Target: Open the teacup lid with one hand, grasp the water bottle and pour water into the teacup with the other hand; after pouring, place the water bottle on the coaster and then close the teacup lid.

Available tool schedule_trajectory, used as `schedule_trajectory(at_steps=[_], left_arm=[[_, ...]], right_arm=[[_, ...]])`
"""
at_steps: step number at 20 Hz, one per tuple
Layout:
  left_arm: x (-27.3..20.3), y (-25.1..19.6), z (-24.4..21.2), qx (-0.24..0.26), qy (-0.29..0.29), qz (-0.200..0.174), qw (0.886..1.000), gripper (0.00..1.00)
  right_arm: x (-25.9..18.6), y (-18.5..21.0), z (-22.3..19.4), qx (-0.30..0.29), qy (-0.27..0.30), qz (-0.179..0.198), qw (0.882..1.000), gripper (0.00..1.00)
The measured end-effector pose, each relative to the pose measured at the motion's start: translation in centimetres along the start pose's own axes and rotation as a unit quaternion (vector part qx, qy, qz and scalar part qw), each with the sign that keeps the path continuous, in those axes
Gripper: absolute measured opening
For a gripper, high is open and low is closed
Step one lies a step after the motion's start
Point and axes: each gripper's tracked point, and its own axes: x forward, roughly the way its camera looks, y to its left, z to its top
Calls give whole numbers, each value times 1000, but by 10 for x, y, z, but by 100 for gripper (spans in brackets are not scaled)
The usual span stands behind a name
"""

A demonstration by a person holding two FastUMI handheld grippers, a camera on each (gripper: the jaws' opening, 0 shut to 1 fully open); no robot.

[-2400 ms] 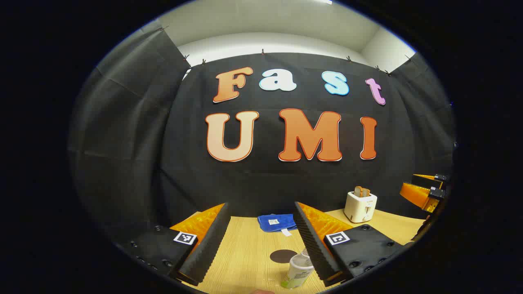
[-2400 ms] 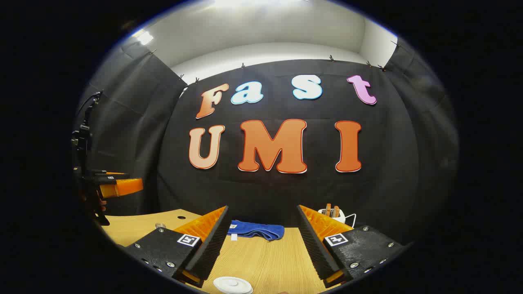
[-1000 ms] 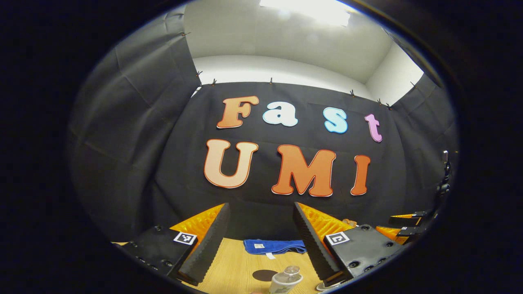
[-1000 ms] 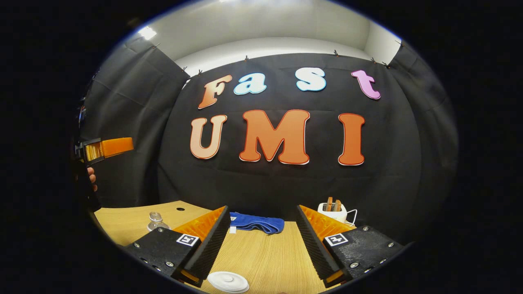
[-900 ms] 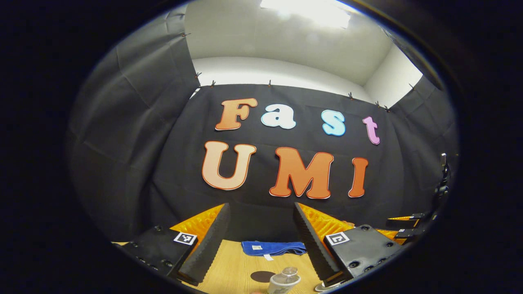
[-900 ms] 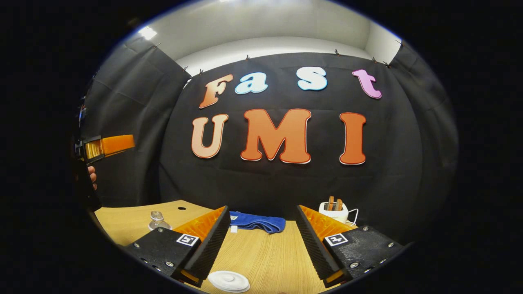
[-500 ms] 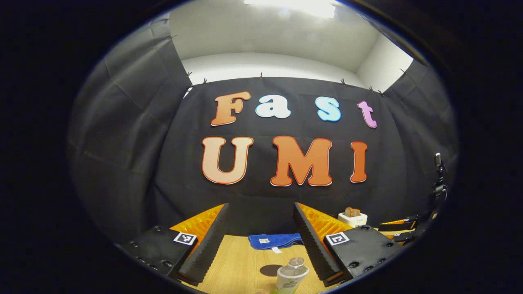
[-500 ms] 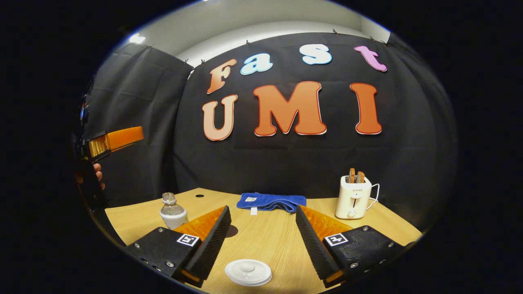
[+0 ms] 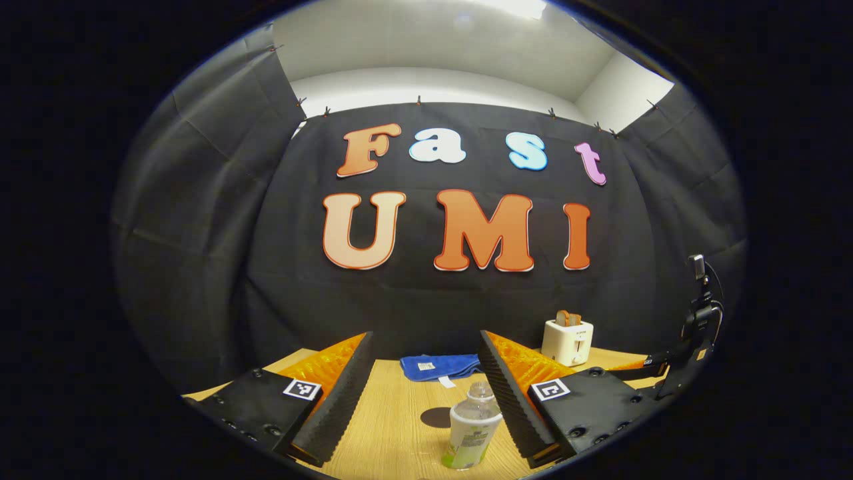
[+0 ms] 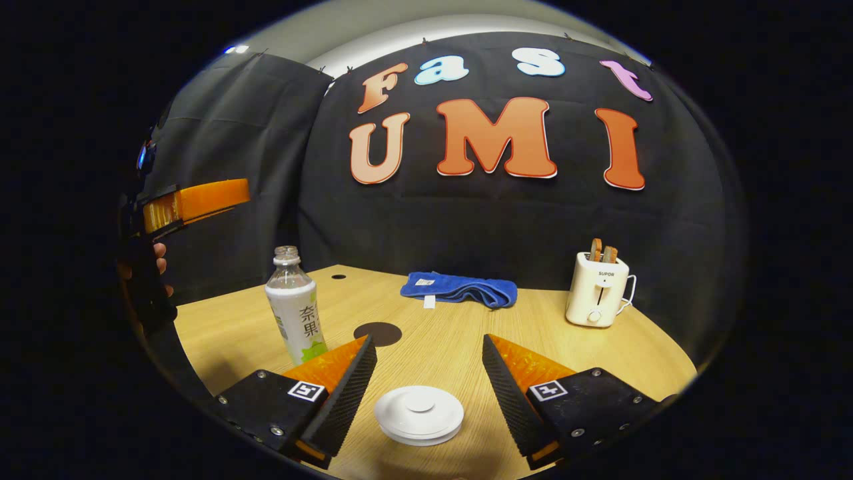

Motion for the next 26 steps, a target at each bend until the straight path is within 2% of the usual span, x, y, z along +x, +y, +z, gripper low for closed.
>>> schedule_trajectory(at_steps=[5,9,12,15,16,17,19,21,22,24,25,26], left_arm=[[-8,-2,-34,8,31,-8,999,99],[-9,0,-57,32,56,-2,998,98],[-11,-5,-69,35,67,-8,997,99],[-11,-11,-78,35,78,-16,996,99],[-12,-13,-81,35,82,-18,996,99],[-11,-15,-84,36,86,-19,995,99],[-12,-15,-88,41,90,-20,995,99],[-12,-19,-88,43,90,-23,995,99],[-11,-20,-87,42,91,-26,995,99],[-13,-23,-89,43,92,-31,994,99],[-13,-24,-90,43,94,-33,994,99],[-14,-25,-91,43,96,-35,994,99]], right_arm=[[6,11,-33,-14,45,13,999,93],[9,7,-51,-25,70,2,997,86],[10,8,-61,-14,87,8,996,74],[12,9,-66,-29,103,12,994,63],[13,10,-63,-30,99,13,995,52],[13,11,-64,-35,100,15,994,55],[11,12,-62,-42,97,16,994,47],[13,10,-60,-39,94,11,995,37],[13,10,-61,-32,97,12,995,29],[14,11,-61,-24,99,14,995,21],[14,11,-60,-25,98,15,995,24],[14,11,-59,-25,99,14,995,22]])
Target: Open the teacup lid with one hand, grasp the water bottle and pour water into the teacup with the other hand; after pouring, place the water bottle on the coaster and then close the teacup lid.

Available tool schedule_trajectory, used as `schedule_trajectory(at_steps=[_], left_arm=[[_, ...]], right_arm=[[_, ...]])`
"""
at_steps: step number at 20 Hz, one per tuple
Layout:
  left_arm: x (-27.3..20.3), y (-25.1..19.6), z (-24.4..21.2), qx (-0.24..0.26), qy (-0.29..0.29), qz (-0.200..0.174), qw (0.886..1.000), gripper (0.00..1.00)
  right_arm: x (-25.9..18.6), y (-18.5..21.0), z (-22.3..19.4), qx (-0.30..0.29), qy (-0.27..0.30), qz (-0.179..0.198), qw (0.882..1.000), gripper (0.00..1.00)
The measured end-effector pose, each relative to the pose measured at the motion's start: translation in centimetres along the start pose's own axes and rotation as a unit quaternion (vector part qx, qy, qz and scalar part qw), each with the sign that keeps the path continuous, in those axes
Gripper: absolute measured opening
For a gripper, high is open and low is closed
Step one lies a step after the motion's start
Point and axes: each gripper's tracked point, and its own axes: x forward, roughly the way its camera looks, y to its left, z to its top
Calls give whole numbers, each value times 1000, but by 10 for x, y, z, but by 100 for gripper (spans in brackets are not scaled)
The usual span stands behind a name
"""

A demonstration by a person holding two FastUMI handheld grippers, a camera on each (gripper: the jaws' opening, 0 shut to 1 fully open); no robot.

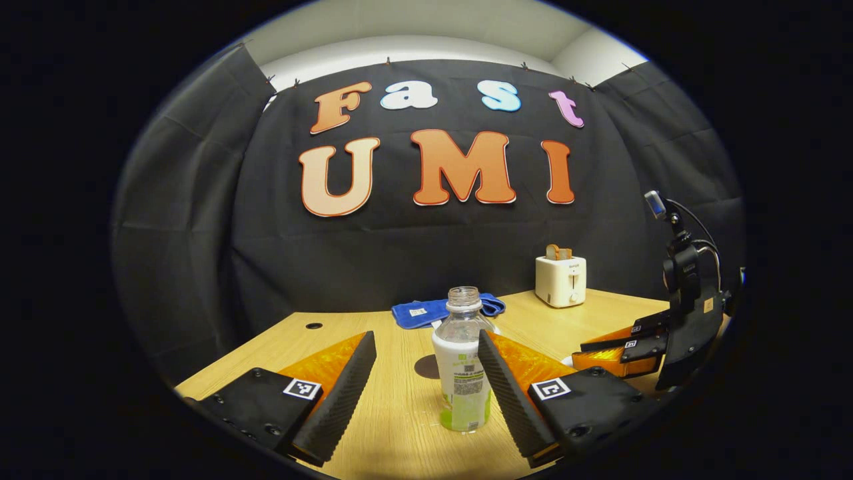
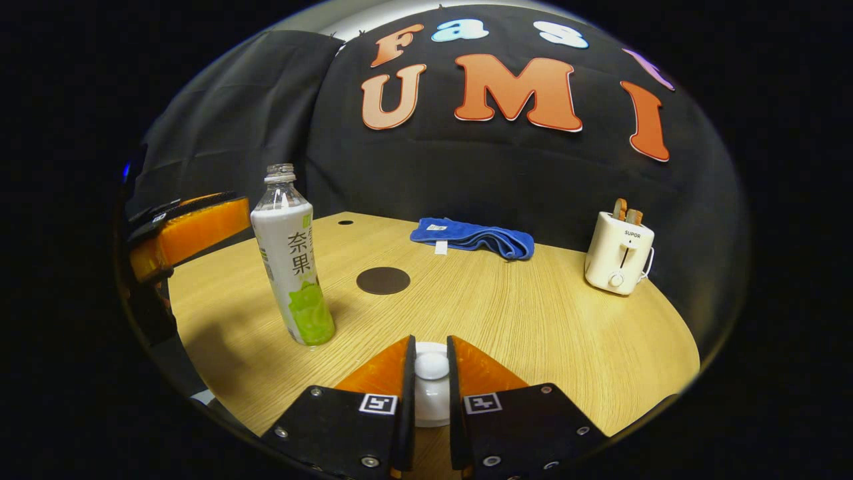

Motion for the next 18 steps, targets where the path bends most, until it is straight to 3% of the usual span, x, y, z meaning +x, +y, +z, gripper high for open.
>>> schedule_trajectory(at_steps=[8,18], left_arm=[[4,-23,-18,-2,22,-32,999,99],[25,-42,-72,-12,94,-53,994,99]], right_arm=[[-6,-6,18,25,-26,1,999,19],[-26,-17,49,37,-67,-1,997,18]])
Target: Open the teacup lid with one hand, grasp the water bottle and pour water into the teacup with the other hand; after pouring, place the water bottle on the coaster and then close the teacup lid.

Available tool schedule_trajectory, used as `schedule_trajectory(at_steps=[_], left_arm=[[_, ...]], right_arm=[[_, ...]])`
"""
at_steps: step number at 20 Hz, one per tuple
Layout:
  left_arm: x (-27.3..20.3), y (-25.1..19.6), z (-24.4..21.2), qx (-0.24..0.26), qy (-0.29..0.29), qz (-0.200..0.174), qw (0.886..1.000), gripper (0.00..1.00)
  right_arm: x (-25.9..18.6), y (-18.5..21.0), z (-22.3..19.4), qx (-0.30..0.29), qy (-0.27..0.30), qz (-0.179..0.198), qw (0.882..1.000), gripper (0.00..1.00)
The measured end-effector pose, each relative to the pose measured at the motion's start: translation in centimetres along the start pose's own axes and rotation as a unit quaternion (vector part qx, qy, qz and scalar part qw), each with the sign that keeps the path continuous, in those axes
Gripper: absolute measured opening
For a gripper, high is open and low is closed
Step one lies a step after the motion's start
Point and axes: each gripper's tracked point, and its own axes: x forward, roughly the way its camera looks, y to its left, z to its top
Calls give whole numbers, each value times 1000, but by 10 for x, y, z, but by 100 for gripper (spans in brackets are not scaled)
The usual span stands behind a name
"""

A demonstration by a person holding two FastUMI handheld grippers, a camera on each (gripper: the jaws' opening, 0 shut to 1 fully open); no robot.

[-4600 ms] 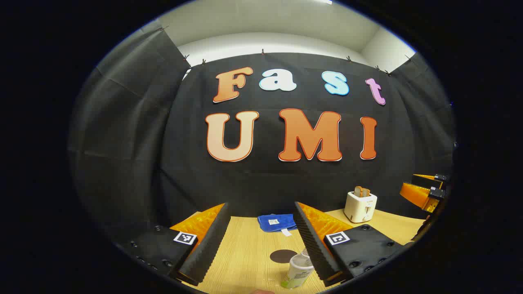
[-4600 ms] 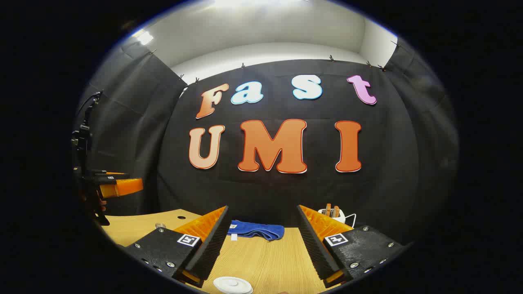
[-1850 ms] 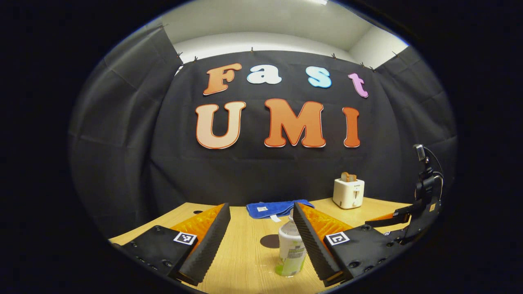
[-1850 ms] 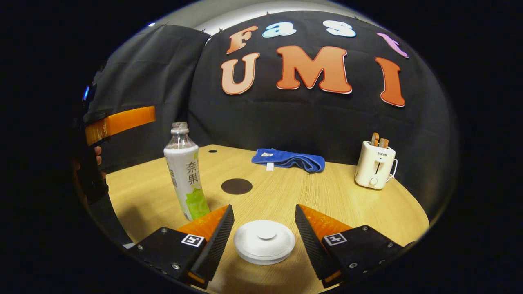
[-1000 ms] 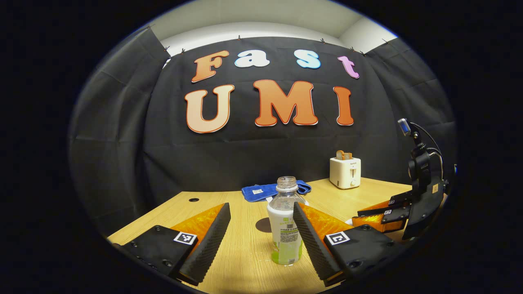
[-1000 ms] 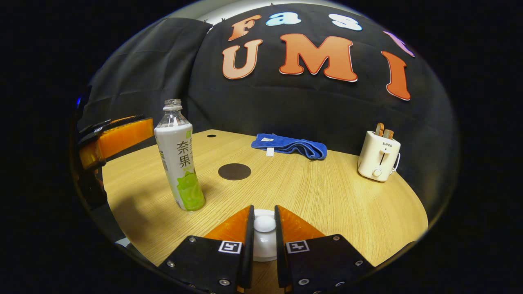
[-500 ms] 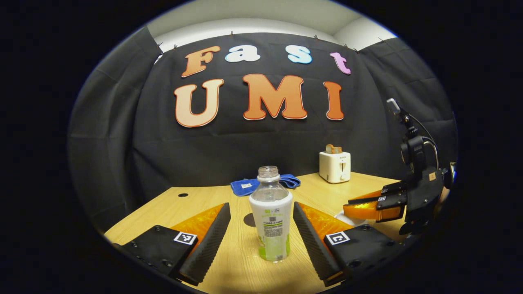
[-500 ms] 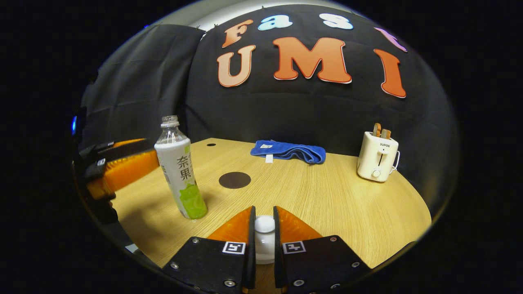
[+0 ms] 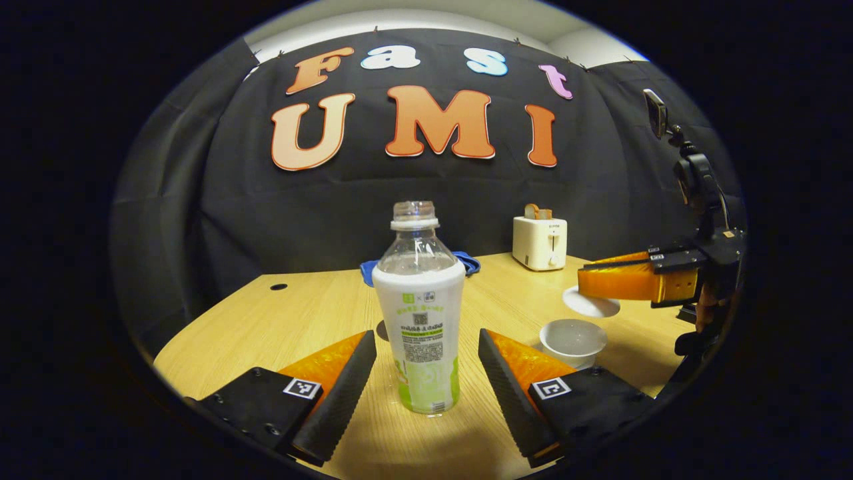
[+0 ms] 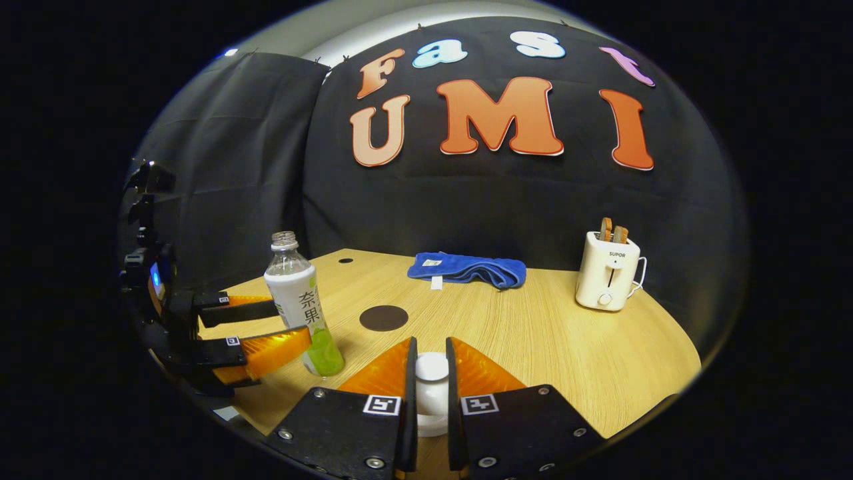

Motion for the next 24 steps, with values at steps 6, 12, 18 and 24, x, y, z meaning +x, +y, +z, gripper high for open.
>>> schedule_trajectory(at_steps=[6,12,18,24], left_arm=[[7,5,-10,-31,13,-1,999,71],[11,3,-12,-32,18,-7,999,67],[15,1,-20,5,27,14,1000,61],[22,3,-13,-19,14,12,1000,84]], right_arm=[[-4,-4,11,15,-20,1,1000,18],[-9,-4,19,13,-34,5,999,18],[-9,-5,18,8,-33,5,999,18],[-13,-12,24,6,-43,-5,999,18]])
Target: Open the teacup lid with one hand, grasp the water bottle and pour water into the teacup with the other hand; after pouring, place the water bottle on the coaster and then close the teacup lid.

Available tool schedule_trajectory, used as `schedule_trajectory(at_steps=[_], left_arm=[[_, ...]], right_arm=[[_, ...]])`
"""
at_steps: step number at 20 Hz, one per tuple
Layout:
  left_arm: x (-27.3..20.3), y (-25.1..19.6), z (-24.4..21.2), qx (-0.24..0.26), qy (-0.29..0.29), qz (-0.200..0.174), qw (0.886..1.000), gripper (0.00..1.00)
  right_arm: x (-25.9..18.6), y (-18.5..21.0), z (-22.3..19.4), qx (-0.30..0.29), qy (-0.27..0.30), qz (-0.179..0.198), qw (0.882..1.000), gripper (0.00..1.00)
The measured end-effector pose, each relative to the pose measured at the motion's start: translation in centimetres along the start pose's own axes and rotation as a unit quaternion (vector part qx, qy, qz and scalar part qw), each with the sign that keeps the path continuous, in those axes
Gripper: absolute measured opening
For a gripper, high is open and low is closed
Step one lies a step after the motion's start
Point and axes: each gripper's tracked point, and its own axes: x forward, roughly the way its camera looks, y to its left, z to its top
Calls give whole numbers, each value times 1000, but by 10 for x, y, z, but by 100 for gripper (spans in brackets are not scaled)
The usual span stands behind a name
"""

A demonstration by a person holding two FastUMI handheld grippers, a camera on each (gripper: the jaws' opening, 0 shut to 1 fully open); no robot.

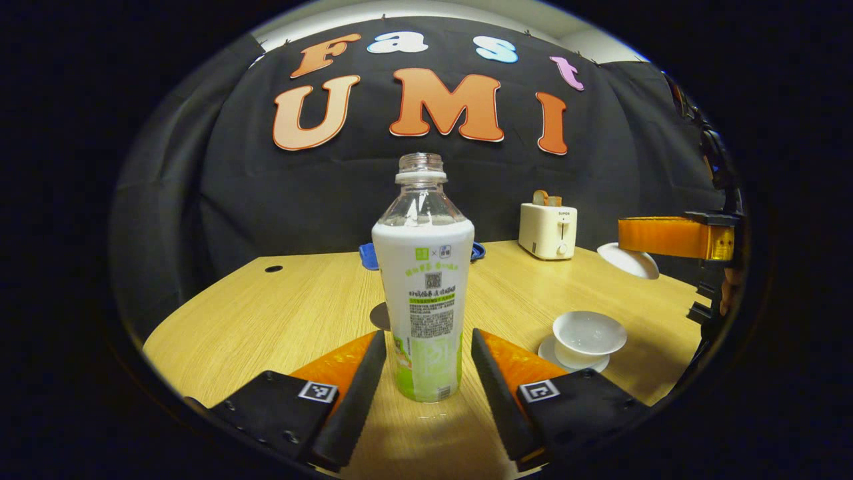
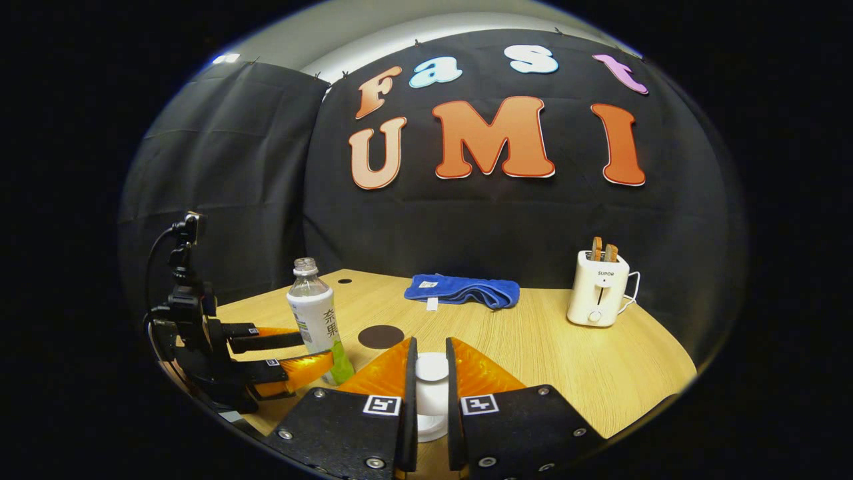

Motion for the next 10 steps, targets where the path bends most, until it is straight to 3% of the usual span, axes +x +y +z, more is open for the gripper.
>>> schedule_trajectory(at_steps=[2,3,4,5,10], left_arm=[[7,-1,3,-2,-3,0,1000,90],[11,2,4,0,-4,6,1000,89],[14,4,3,0,-2,10,1000,86],[13,6,5,-4,-5,15,1000,74],[14,17,6,-16,-4,29,999,67]], right_arm=[[0,-2,0,3,-2,-3,1000,18],[-1,-3,0,5,-2,-2,1000,18],[-2,-4,0,5,-2,-3,1000,18],[-2,-5,0,4,-2,-4,1000,18],[-4,-7,2,4,-5,-5,1000,18]])
